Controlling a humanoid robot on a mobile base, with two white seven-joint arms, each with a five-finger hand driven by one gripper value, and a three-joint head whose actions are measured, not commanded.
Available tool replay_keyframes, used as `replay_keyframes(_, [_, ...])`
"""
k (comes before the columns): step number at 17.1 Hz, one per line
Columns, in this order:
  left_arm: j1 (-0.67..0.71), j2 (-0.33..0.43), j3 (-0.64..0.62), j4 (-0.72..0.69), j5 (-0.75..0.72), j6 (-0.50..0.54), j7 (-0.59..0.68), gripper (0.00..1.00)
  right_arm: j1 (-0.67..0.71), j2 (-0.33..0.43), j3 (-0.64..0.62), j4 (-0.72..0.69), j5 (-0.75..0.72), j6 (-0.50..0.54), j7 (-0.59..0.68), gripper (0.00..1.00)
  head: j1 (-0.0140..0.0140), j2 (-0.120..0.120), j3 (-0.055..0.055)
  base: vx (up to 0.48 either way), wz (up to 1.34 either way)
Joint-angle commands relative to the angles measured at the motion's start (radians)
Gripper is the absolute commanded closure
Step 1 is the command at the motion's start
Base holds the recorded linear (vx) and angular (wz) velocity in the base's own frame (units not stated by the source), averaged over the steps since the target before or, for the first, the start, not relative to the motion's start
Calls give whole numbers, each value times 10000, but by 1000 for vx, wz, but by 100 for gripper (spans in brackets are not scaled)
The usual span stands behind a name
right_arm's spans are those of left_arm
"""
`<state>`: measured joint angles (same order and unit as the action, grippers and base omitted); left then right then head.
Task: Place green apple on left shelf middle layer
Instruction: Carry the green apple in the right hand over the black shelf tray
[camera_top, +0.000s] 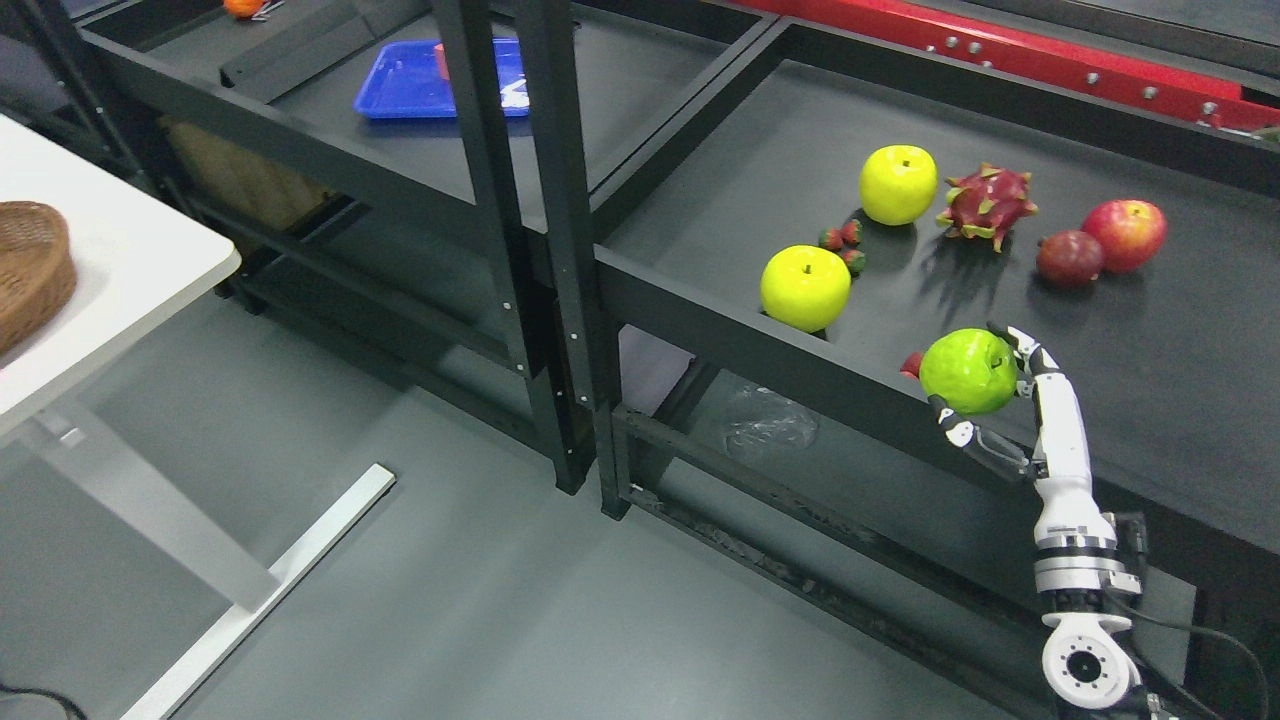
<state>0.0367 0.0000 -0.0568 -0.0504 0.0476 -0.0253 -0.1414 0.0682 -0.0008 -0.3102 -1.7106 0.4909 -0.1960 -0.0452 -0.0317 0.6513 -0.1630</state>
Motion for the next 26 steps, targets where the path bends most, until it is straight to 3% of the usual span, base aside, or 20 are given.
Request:
replay_keyframes(1, [1,175,0,13,0,8,3,0,24,-167,34,2,15,119,22,99,0,0,0,36,-466])
replay_keyframes(9, [1,175,0,-2,0,8,3,0,-98,-167,217,2,30,562,68,99,0,-1,0,88,-483])
replay_keyframes(12, [1,175,0,-2,0,8,3,0,-480,-220,1394,48,137,1098,206,98,0,-2,0,161,-545])
replay_keyframes(14, [1,175,0,-2,0,8,3,0,-787,-787,2591,200,198,1223,816,98,0,-3,0,211,-465])
replay_keyframes(17, [1,175,0,-2,0,8,3,0,-1767,-820,3421,446,657,1528,1662,97,0,-3,0,211,-326])
replay_keyframes(23, [1,175,0,-2,0,8,3,0,-2981,-515,5630,1076,1088,1653,2459,97,0,-4,0,239,-138])
replay_keyframes(26, [1,175,0,-2,0,8,3,0,-3243,-167,6078,1167,1104,1653,2691,97,0,-4,0,208,-128])
